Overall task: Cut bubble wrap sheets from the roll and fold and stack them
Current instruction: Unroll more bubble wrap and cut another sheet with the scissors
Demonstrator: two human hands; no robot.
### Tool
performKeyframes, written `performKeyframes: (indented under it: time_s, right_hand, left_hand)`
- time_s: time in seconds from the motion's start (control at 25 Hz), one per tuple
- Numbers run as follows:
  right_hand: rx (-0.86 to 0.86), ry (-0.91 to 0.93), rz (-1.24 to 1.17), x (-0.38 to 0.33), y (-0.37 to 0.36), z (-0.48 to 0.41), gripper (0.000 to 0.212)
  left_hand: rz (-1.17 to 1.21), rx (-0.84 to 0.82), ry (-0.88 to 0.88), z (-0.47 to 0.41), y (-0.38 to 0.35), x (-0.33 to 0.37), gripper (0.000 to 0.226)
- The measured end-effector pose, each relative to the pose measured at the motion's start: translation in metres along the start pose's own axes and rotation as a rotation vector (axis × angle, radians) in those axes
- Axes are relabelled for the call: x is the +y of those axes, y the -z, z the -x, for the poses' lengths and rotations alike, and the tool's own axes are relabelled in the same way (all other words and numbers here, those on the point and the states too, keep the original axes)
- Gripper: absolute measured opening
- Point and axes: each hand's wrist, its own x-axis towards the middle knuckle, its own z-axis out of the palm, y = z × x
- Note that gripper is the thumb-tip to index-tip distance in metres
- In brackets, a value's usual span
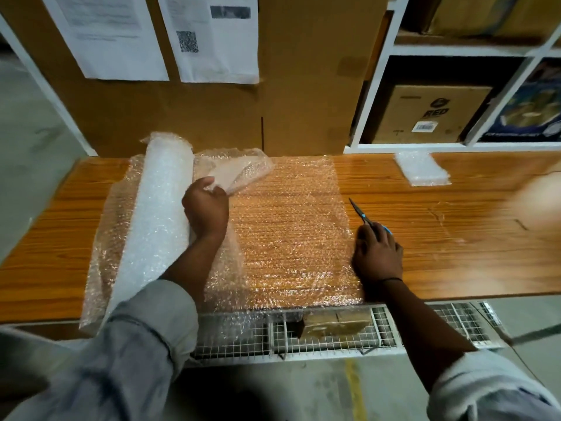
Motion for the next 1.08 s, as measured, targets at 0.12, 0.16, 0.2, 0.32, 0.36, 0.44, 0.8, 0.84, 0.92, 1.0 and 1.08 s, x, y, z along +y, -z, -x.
performKeyframes:
  time_s: [0.12, 0.16, 0.2, 0.32, 0.36, 0.44, 0.8, 0.84, 0.92, 1.0, 1.08]
  right_hand:
    - [0.043, 0.008, -0.002, 0.002, -0.006, 0.001, 0.036]
    - [0.064, 0.006, 0.002, 0.001, -0.007, 0.001, 0.034]
    - [0.085, 0.004, 0.004, 0.0, -0.008, 0.0, 0.03]
    - [0.114, -0.042, 0.001, -0.007, -0.005, -0.009, 0.022]
    - [0.111, -0.065, 0.02, -0.009, -0.005, -0.014, 0.024]
    - [0.081, -0.107, 0.071, -0.009, -0.003, -0.026, 0.029]
    - [0.025, -0.124, 0.028, -0.018, 0.008, -0.047, 0.029]
    - [0.018, -0.121, 0.002, -0.019, 0.01, -0.048, 0.029]
    - [-0.002, -0.143, -0.058, -0.021, 0.012, -0.049, 0.028]
    - [0.02, -0.154, -0.141, -0.026, 0.012, -0.05, 0.029]
    - [0.065, -0.157, -0.305, -0.036, 0.012, -0.047, 0.03]
  left_hand:
    - [-0.022, 0.271, 0.08, -0.027, 0.044, -0.006, 0.024]
    - [-0.08, 0.319, 0.092, -0.032, 0.059, -0.009, 0.025]
    - [-0.15, 0.357, 0.119, -0.037, 0.073, -0.012, 0.026]
    - [-0.213, 0.392, 0.323, -0.06, 0.101, -0.022, 0.03]
    - [-0.241, 0.371, 0.411, -0.067, 0.106, -0.026, 0.037]
    - [-0.346, 0.313, 0.524, -0.07, 0.107, -0.027, 0.053]
    - [-0.69, -0.252, -0.403, -0.006, 0.043, -0.038, 0.036]
    - [-0.712, -0.299, -0.397, 0.0, 0.035, -0.04, 0.037]
    - [-0.746, -0.36, -0.4, 0.013, 0.022, -0.043, 0.04]
    - [-0.749, -0.41, -0.406, 0.022, 0.014, -0.041, 0.04]
    - [-0.716, -0.462, -0.418, 0.033, 0.01, -0.036, 0.039]
